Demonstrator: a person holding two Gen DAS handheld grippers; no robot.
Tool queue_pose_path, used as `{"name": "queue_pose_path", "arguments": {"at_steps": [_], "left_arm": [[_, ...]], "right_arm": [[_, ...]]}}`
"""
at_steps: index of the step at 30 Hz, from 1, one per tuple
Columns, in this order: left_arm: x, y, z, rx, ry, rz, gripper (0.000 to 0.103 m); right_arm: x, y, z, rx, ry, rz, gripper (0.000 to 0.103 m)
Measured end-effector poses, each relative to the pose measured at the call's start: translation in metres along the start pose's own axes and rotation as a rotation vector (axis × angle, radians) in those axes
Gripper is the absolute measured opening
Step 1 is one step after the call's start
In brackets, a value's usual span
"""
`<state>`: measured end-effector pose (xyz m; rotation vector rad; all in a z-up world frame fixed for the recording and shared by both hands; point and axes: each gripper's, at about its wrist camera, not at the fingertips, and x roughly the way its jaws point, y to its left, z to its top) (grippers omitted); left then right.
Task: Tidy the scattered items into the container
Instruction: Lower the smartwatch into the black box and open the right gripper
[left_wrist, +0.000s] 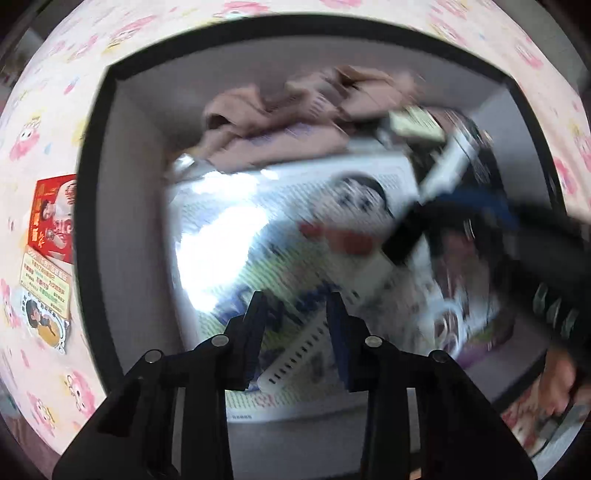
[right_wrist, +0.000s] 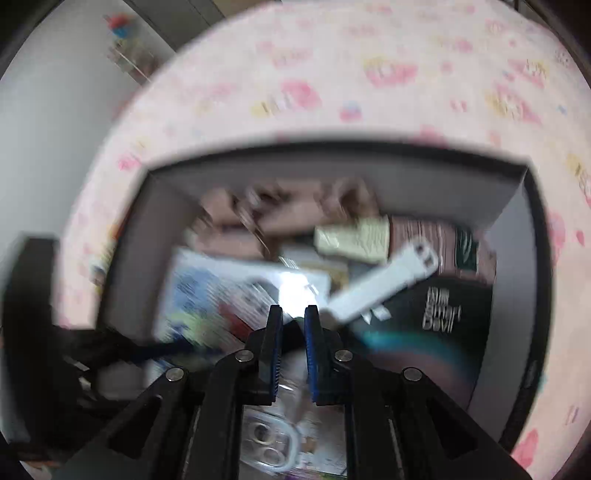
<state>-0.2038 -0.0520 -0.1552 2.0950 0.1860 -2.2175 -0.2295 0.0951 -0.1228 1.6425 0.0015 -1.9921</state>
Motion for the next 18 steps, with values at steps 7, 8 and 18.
{"name": "queue_pose_path", "arguments": {"at_steps": [7, 8, 18], "left_arm": [[-0.021, 0.009, 0.0, -0.049, -0.042, -0.193, 0.029], [-0.02, 0.003, -0.006, -0.012, -0.021, -0.185, 0.029], [0.008, -0.023, 0.008, 0.17, 0.026, 0.069, 0.032]], "right_arm": [[-0.021, -0.021, -0.015, 0.089, -0.02, -0.047, 0.01], [-0.027, -0.024, -0.015, 0.097, -0.044, -0.046, 0.01], [-0.001, -0.001, 0.006, 0.028, -0.014, -0.066, 0.01]]}}
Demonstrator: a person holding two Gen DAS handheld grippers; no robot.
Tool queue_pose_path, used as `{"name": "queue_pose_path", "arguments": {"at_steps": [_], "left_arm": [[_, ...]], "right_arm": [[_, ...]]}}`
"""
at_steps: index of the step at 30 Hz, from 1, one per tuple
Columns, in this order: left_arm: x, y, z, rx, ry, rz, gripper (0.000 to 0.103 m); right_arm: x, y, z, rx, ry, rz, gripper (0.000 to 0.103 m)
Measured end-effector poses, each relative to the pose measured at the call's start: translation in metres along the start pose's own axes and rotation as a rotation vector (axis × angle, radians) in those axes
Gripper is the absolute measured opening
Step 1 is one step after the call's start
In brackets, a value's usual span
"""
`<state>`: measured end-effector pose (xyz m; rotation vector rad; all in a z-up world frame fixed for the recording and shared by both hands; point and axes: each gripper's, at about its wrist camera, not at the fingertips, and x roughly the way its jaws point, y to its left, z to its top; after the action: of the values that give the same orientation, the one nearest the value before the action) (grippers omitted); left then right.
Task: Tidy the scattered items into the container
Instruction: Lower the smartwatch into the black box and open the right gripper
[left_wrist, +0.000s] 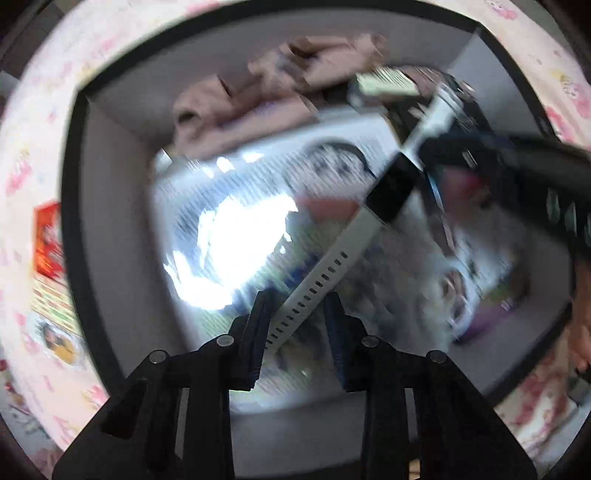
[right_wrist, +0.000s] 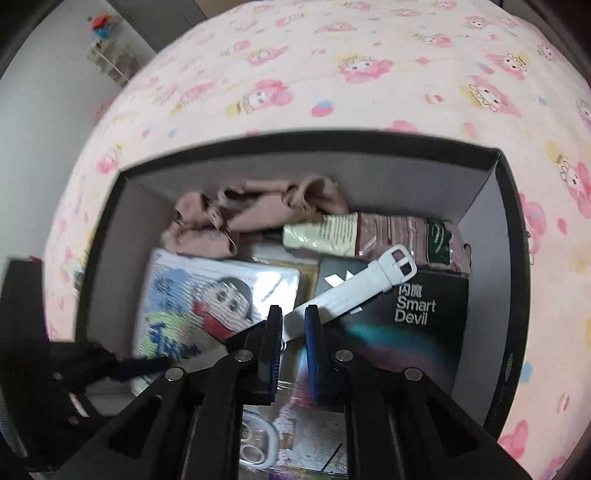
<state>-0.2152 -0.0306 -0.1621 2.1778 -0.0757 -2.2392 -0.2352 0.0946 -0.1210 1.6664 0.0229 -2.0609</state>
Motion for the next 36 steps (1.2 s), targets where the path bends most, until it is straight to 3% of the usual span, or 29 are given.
{"name": "queue_pose_path", "arguments": {"at_steps": [4, 6, 7, 9, 10, 14, 19, 21, 24, 25, 27, 29, 32, 36], "left_arm": [[-0.002, 0.02, 0.028, -0.088, -0.068, 0.078, 0.032], [-0.011, 0.034, 0.032, -0.171, -0.095, 0.0, 0.03], [-0.017, 0.039, 0.03, -0.193, -0.111, -0.086, 0.03], [-0.019, 0.05, 0.022, -0.181, -0.09, -0.211, 0.03], [-0.017, 0.048, 0.02, -0.168, -0.076, -0.232, 0.03], [0.008, 0.049, 0.032, -0.157, -0.015, -0.222, 0.03], [0.005, 0.079, 0.07, -0.269, -0.106, -0.205, 0.029], [0.004, 0.086, 0.078, -0.312, -0.096, -0.249, 0.029], [-0.002, 0.074, 0.077, -0.24, -0.106, -0.365, 0.03], [0.0, 0.069, 0.078, -0.212, -0.1, -0.374, 0.03], [0.01, 0.066, 0.086, -0.192, -0.081, -0.323, 0.03], [0.02, 0.067, 0.094, -0.228, -0.076, -0.311, 0.03], [0.02, 0.082, 0.112, -0.286, -0.11, -0.363, 0.03], [0.012, 0.074, 0.12, -0.252, -0.184, -0.406, 0.031]], "right_arm": [[0.001, -0.01, -0.004, 0.052, 0.031, -0.045, 0.01], [-0.005, -0.014, -0.004, 0.061, 0.016, -0.06, 0.01], [-0.009, -0.015, -0.004, 0.064, 0.007, -0.062, 0.01], [-0.016, -0.014, -0.004, 0.057, -0.008, -0.062, 0.01], [-0.019, -0.012, -0.005, 0.035, -0.007, -0.059, 0.01], [-0.006, 0.002, -0.011, -0.099, 0.043, -0.088, 0.01], [0.006, -0.006, 0.002, -0.014, 0.034, -0.066, 0.01], [0.006, -0.012, 0.006, 0.033, 0.023, -0.015, 0.01], [0.008, -0.021, 0.01, 0.09, 0.03, 0.048, 0.01], [0.008, -0.022, 0.009, 0.099, 0.039, 0.075, 0.01], [0.01, -0.02, 0.01, 0.1, 0.074, 0.134, 0.01], [0.011, -0.016, 0.011, 0.08, 0.059, 0.108, 0.01], [0.007, -0.015, 0.011, 0.08, 0.009, 0.062, 0.01], [-0.002, -0.027, 0.015, 0.109, -0.02, 0.089, 0.01]]}}
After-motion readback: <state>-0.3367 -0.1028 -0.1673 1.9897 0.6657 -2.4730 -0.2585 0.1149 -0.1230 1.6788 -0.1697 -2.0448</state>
